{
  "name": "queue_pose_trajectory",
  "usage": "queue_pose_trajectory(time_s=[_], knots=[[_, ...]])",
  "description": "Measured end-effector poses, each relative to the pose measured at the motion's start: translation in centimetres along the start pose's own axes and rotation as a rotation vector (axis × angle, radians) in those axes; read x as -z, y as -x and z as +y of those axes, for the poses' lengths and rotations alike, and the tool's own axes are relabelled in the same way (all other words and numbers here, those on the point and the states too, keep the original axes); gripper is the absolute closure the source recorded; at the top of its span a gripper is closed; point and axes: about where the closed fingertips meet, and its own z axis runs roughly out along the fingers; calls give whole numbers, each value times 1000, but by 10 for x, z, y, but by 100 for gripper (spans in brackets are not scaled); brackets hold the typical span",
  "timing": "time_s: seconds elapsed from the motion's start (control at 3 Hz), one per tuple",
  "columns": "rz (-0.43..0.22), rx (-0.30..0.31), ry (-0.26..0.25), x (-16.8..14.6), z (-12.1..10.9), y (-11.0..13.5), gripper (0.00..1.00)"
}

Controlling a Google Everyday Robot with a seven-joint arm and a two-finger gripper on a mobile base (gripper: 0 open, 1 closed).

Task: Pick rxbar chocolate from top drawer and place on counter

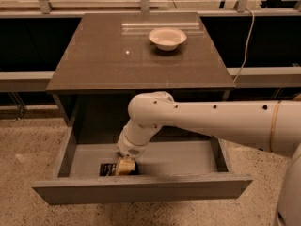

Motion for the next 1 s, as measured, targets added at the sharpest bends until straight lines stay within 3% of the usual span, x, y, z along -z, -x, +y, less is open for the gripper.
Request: queue_pose_trajectory(time_s=[0.67, 1.0], knots=[[8, -3, -2, -10, 4, -8, 34], [18, 1, -11, -12, 3, -11, 48]])
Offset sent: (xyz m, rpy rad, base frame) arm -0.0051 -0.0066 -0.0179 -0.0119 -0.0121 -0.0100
